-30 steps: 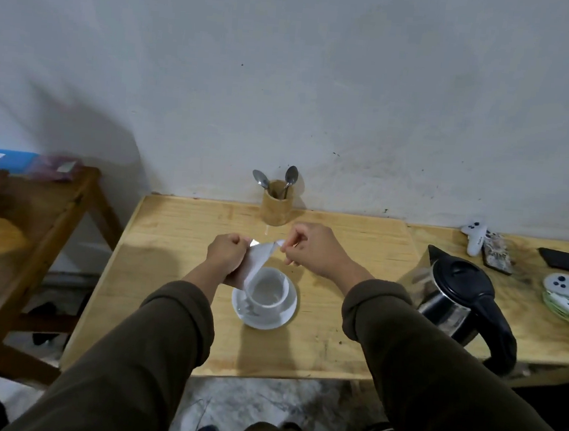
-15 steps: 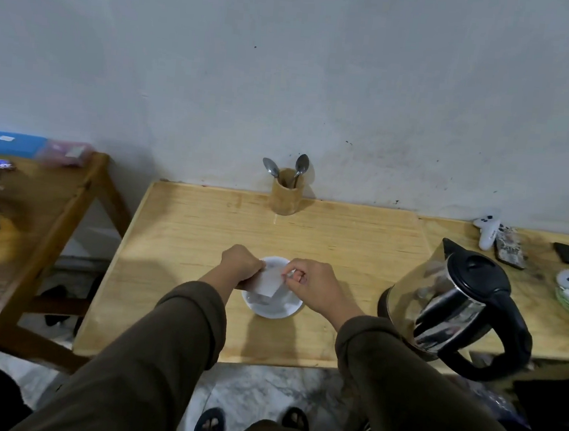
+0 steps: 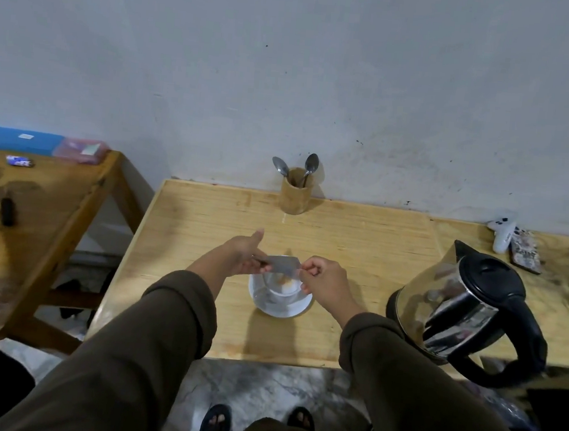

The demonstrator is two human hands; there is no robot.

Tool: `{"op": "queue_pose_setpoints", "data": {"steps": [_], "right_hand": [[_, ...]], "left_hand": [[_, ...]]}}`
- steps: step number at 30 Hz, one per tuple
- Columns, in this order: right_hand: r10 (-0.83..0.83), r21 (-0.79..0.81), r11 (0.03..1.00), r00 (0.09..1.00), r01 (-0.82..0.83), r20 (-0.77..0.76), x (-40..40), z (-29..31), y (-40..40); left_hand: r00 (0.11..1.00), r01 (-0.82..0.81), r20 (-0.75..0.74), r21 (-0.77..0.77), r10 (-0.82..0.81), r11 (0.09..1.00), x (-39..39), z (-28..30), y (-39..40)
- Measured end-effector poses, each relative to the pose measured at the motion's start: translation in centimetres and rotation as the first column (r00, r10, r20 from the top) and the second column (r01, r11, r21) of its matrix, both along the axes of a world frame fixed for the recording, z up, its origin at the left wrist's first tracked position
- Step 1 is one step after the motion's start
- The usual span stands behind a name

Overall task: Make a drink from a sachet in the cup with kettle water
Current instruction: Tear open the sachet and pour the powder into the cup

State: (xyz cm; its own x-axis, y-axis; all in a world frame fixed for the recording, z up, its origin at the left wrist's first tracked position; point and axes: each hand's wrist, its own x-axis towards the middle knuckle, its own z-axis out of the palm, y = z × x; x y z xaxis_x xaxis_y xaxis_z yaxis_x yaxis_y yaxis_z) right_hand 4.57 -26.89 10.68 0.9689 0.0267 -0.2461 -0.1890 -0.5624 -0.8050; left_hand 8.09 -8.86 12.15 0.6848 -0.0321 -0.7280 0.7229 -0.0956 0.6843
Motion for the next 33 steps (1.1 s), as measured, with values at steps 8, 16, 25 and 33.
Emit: {"op": "queue_pose_setpoints", "data": {"steps": [8,16,25,33], "right_hand": [[-0.029,0.002,1.0,0.999,0.029,-0.02,0.6,-0.2,0.4],[0.096,-0.093,0.991,0.994,-0.1,-0.049,1.0,0.6,0.9],[0.134,-0.196,0.971,0.991,-0.134,-0.013,1.3,0.7,1.3],[0.137,-0.268,0.956,0.99,-0.124,0.032,1.8,-0.2,1.5]], "left_hand": [[0.978,-0.175,0.077,-0.203,0.194,0.963,0.0,-0.3,-0.5],[0.975,-0.108,0.185,-0.073,0.12,0.991,0.2,-2.2,-1.0],[0.971,-0.02,0.239,0.09,-0.002,0.996,0.5,-2.7,-1.4],[0.967,0.051,0.242,0.121,-0.079,0.991,0.6,-3.1,-1.7]]}}
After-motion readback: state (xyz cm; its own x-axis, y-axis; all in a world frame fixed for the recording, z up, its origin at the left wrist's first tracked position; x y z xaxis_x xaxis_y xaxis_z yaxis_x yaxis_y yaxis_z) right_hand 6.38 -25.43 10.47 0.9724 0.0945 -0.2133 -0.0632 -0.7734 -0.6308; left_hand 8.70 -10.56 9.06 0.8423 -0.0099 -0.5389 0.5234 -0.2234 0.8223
